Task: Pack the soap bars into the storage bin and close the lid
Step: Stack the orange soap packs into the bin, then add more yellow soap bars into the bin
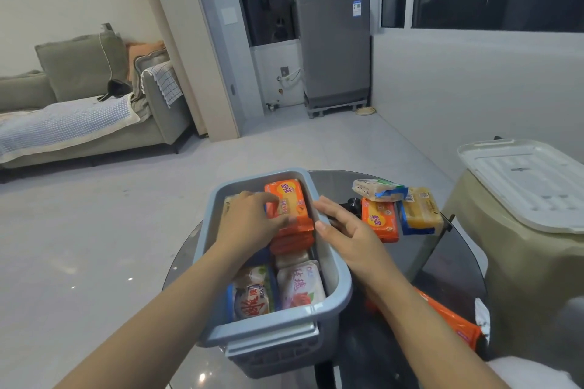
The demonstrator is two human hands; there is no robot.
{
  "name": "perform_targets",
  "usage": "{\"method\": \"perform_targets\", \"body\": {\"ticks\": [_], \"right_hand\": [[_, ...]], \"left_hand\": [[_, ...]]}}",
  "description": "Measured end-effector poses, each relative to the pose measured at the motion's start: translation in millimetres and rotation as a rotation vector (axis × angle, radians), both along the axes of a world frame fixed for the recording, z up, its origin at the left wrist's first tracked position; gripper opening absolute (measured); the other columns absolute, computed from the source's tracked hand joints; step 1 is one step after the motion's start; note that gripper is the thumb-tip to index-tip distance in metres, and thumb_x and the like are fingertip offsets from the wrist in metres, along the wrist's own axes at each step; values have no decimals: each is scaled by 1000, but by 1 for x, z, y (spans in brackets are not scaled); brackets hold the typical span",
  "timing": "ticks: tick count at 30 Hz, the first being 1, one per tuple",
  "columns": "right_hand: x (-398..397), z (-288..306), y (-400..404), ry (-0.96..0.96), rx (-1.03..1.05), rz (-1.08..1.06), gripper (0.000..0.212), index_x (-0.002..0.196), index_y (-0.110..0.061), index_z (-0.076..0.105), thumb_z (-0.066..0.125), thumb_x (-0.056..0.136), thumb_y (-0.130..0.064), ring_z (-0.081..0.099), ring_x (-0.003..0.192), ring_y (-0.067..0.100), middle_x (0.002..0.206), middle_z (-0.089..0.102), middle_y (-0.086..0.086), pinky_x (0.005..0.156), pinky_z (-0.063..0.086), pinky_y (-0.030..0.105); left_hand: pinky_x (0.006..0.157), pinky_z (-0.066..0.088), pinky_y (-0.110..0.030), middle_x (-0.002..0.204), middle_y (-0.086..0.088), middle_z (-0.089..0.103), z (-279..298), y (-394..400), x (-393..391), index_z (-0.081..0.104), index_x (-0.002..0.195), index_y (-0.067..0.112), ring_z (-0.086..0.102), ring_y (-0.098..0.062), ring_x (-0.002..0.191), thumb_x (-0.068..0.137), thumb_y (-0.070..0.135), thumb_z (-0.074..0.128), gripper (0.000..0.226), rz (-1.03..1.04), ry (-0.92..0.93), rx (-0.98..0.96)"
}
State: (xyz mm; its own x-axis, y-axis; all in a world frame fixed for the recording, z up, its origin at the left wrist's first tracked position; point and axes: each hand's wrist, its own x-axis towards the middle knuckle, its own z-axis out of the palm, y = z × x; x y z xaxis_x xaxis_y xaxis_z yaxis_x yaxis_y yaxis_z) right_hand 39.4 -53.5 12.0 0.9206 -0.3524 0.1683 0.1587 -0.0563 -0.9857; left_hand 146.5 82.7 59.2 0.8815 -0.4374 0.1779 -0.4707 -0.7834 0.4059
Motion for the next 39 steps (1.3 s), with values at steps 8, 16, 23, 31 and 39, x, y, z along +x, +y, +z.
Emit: {"method": "perform_targets", "body": {"ticks": [8, 16, 23, 31, 39], "right_hand": [[-27, 4, -21, -7, 65, -58, 35, 119, -29, 56, 59, 88, -12, 60, 105, 1, 116, 64, -7, 81, 53, 17], [-69, 2, -62, 34, 3, -149, 25, 107, -34, 61, 59, 88, -17, 67, 87, 0, 98, 69, -12, 63, 53, 13], [-77, 6, -104, 65, 30, -272, 19, 95, -31, 64, 58, 88, -14, 66, 78, 9, 93, 70, -1, 62, 49, 18], [-51, -8, -163, 219, 15, -364, 15, 100, -22, 64, 55, 89, -16, 64, 81, 16, 98, 67, 4, 65, 52, 24], [-6, -55, -202, 468, -271, -512, 42, 121, -16, 56, 59, 85, -38, 58, 98, 18, 119, 61, 4, 77, 47, 30]], "left_hand": [[90, 44, -29, 126, -3, 56, 12, -8, -47, 61, 120, 25, 55, -17, 111, 88, 45, 55, 39, -99, -31, -212], [89, 47, -24, 115, 4, 64, 9, -49, -94, 65, 116, 24, 57, -6, 105, 90, 34, 56, 29, -274, 127, -395], [89, 50, -29, 115, 1, 65, 0, -117, -119, 64, 116, 21, 61, -10, 102, 90, 26, 52, 29, -251, 231, -543], [83, 56, -40, 105, -4, 68, -38, -183, -96, 62, 112, 15, 66, -17, 90, 91, 26, 54, 25, -8, 431, -751], [61, 44, -28, 101, -10, 62, -71, -226, -31, 56, 114, 4, 56, -19, 79, 94, 35, 45, 39, 292, 535, -729]]}}
